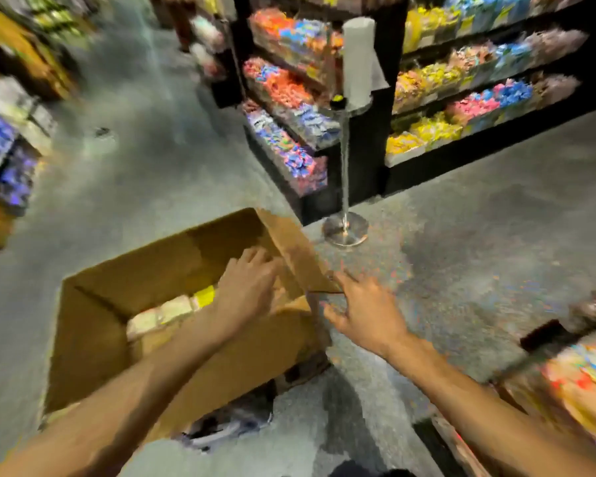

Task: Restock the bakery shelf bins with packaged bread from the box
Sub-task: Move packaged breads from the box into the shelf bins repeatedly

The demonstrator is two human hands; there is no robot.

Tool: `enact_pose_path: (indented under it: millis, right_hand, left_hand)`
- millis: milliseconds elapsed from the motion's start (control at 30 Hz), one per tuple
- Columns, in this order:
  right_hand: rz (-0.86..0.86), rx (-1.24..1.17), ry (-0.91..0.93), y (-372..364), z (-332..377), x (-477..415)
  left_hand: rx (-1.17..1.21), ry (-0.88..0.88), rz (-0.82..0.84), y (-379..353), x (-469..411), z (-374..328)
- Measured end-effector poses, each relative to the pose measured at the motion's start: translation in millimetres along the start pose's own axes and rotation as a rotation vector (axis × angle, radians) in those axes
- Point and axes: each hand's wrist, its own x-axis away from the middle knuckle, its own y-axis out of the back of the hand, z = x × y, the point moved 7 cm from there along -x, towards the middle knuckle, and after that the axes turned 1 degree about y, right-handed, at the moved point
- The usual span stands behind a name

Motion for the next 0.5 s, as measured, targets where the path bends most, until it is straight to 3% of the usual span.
enact_pose_path:
  millis: [200,367,500]
  right_hand:
    - [0.275,0.116,0.241,-122,137,-65]
    - [0.415,0.173,0.375,-199,190,-113]
    - [0.576,0.228,0.358,-258,214,-163]
  left_hand:
    - [-0.02,0.392,0.216,-98,105,187]
    - [0.253,0.663,0.326,-167,142,265]
    - [0.472,0.858,0.38,-217,154,308]
